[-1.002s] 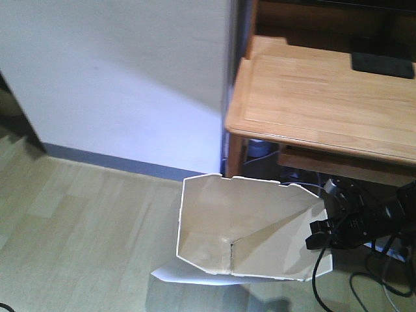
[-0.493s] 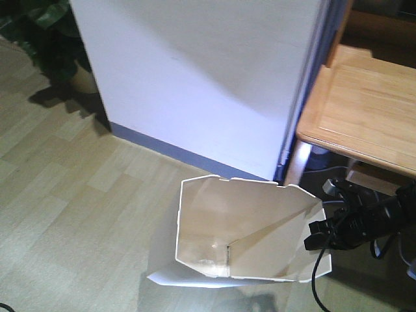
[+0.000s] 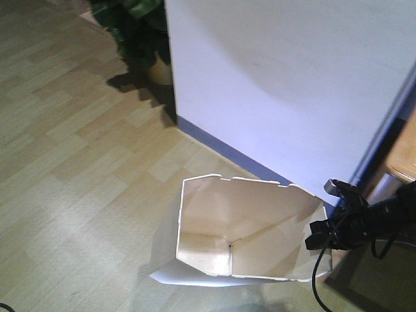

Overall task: Move trash bin to bedside with robot
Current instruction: 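Carry the bin in the right gripper while the base turns toward the bed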

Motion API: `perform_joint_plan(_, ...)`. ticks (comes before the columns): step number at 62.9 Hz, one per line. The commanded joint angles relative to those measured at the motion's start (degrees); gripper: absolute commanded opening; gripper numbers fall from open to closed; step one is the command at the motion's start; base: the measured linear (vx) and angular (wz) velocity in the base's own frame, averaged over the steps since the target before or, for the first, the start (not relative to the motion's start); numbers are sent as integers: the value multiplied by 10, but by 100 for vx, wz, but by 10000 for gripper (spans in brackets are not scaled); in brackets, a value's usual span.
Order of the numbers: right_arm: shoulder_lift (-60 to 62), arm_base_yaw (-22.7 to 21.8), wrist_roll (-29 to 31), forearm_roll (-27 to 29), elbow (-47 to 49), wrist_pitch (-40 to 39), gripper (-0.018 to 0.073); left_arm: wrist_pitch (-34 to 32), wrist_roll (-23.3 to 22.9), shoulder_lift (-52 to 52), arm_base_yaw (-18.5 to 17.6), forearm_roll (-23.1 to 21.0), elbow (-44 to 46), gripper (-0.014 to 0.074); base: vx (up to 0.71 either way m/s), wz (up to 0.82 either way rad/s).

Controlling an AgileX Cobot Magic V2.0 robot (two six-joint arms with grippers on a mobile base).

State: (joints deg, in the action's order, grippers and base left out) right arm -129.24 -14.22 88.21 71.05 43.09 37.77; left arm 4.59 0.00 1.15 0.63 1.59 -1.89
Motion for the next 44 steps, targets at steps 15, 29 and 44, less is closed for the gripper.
perform_joint_plan(15, 38, -1, 11, 26, 5, 154, -5, -42, -8, 4, -4, -5, -7, -6, 5, 55)
perform_joint_plan(29, 38, -1, 11, 26, 5, 154, -5, -42, -8, 4, -4, -5, -7, -6, 4, 64)
perform_joint_plan(44, 38, -1, 11, 26, 5, 153, -5, -42, -8, 4, -4, -5, -7, -6, 4, 67)
